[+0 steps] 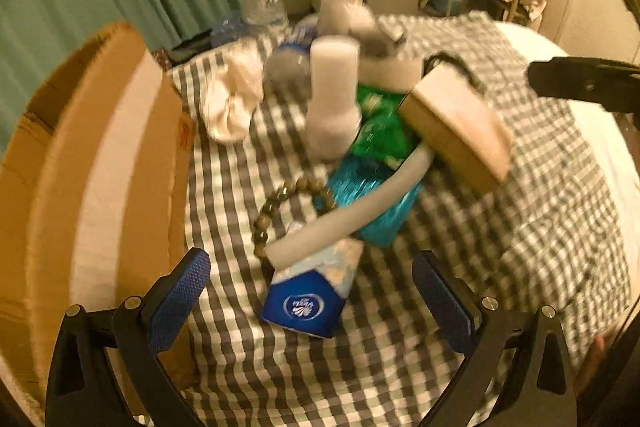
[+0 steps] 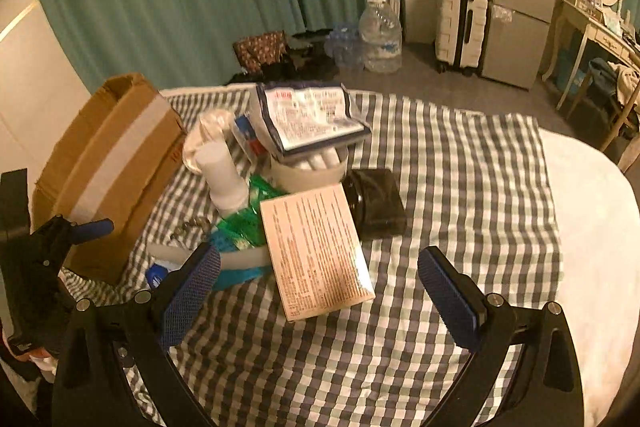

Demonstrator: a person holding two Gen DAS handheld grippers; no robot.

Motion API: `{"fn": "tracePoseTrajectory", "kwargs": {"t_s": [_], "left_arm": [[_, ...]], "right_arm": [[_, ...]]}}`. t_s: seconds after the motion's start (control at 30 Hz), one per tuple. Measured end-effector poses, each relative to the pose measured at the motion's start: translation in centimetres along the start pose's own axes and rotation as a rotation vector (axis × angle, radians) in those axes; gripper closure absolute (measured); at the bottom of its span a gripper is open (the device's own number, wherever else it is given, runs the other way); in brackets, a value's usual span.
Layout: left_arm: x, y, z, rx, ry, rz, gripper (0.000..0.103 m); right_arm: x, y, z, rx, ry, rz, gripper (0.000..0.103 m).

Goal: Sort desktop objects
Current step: 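Grasp the blue Vinda tissue pack with the left tool while the right tool grasps the tan carton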

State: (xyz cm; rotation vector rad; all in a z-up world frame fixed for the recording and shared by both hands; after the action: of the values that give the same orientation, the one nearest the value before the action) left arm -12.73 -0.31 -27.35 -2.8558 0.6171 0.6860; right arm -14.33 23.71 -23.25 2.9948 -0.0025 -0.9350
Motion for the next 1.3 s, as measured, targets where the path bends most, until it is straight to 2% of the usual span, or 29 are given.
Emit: {"fn": "tracePoseTrajectory", "kwargs": {"t_s": [0.13, 0.47, 0.63, 0.73, 0.8, 0.97, 1.0, 1.03, 1.3], "left_arm": [[0.5, 0.7, 1.5, 0.024, 0.025, -0.031, 0.0], [1.6, 1.7, 4.3, -0.015, 0.104, -0.054, 0.0], [2.9, 2.3, 4.6, -0.002, 0.163, -0.113, 0.012], [3.5, 2.1, 4.5, 0.03, 0.176, -0.134, 0.024], [3.7, 1.7, 4.2, 0.051, 0.175, -0.133, 0.037], [4.6, 1.4, 3.3, 0.045, 0.176, -0.134, 0.041], [4.8, 1.4, 3.2, 0.051, 0.177, -0.142, 0.042], [4.9, 1.4, 3.0, 0.059, 0.177, -0.148, 0.042], [5.4, 0.6, 1.0, 0.068, 0.138, -0.139, 0.047]], "right_arm": [[1.0, 0.1, 1.6, 0.009, 0.024, 0.002, 0.003], [2.9, 0.8, 6.1, -0.004, 0.03, -0.051, 0.003], [3.4, 0.9, 7.8, 0.014, 0.041, -0.076, 0.003], [3.7, 1.3, 8.0, -0.003, 0.031, -0.082, 0.003], [3.8, 1.5, 8.3, -0.004, 0.023, -0.083, 0.003], [4.0, 2.3, 8.5, 0.021, 0.046, -0.1, 0.006], [4.1, 2.5, 8.4, 0.031, 0.049, -0.11, 0.018], [4.2, 2.6, 8.5, 0.038, 0.057, -0.119, 0.024], [4.5, 2.2, 8.5, 0.019, 0.101, -0.057, 0.025]]}}
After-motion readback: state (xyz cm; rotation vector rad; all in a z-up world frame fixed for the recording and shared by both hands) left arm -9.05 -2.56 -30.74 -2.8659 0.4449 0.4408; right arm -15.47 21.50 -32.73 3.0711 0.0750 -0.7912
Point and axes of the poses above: each gripper's, at about its wrist camera, not at the fingertips, and z roughly the way its jaws point, y to its left, x to its underside, the point moved 6 cm from there along z, roughly the way its jaws point, and after that the axes turned 11 degrees about x, right-handed, at the moved point
